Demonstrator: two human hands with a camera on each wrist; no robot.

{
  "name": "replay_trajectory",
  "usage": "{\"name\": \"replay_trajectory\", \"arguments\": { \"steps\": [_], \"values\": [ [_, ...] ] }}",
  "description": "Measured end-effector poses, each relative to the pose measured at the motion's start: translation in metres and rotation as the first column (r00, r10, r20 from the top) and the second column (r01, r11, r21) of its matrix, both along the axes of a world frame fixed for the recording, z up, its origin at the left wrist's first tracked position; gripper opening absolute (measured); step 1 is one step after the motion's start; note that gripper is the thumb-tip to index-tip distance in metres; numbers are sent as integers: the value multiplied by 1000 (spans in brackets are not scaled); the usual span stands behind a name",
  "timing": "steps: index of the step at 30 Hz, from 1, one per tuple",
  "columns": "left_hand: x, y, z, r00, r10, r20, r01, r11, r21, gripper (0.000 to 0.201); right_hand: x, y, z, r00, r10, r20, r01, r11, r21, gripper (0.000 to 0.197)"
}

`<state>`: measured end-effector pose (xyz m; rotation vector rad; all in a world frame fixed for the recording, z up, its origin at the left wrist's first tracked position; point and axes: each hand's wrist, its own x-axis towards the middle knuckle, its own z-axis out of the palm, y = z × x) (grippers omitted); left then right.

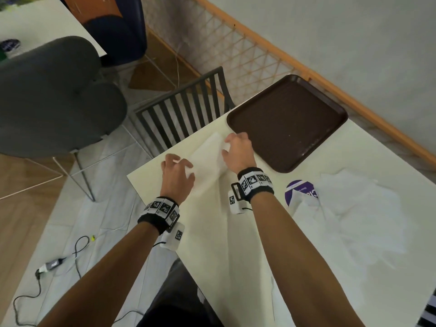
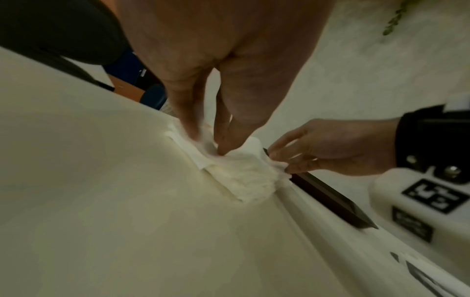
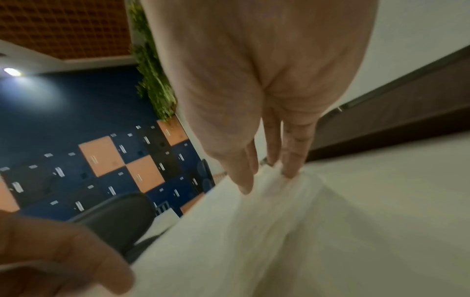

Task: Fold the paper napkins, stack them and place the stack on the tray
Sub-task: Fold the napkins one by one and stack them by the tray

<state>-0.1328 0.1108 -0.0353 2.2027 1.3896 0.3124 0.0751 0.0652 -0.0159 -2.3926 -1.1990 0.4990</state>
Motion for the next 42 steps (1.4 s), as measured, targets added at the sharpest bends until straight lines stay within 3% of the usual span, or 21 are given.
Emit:
{"name": "replay_trajectory", "arguments": {
  "steps": [2, 4, 8, 13, 18, 22, 27, 30, 33, 35, 38, 42],
  "values": [
    [0, -14, 5, 1000, -18, -4, 19, 993, 116, 24, -1, -25, 18, 999, -33, -9, 33, 996, 88, 34],
    [3, -35, 13, 995, -65, 82, 53, 989, 137, 20, 1, -61, 33, 997, -52, -56, 61, 982, 179, 24],
    [17, -95, 22, 955, -186, 231, 209, 975, -76, 7, 11, -154, 41, 993, -27, -116, 61, 953, 297, 6],
    [49, -174, 7, 898, -364, 245, 417, 883, -216, 11, 36, -275, 23, 986, -143, -90, 149, 987, 57, 6],
    [98, -220, 1, 896, -403, 189, 444, 832, -331, 26, 33, -368, -3, 928, -373, 18, 373, 923, -97, 16],
    [123, -235, 7, 911, -393, 121, 409, 833, -373, 31, 9, -389, -20, 928, -373, 24, 371, 911, -179, 36],
    [134, -241, 18, 909, -407, 86, 415, 872, -259, 21, -4, -389, -29, 907, -408, 107, 420, 894, -155, 40],
    [136, -243, 22, 897, -419, 140, 442, 865, -238, 16, -5, -387, -30, 903, -420, 93, 430, 889, -159, 40],
    [133, -242, 29, 849, -434, 302, 506, 832, -228, 10, -8, -390, -27, 886, -462, 37, 464, 883, -70, 43],
    [125, -242, 43, 823, -394, 409, 518, 818, -253, 12, -11, -392, -18, 856, -517, -35, 517, 851, 92, 43],
    [109, -236, 68, 789, -271, 552, 504, 800, -327, 15, -20, -390, 8, 780, -568, -263, 625, 726, 288, 37],
    [88, -227, 99, 736, -106, 669, 473, 788, -395, 22, -26, -382, 40, 657, -461, -597, 689, 688, 227, 36]
  ]
}}
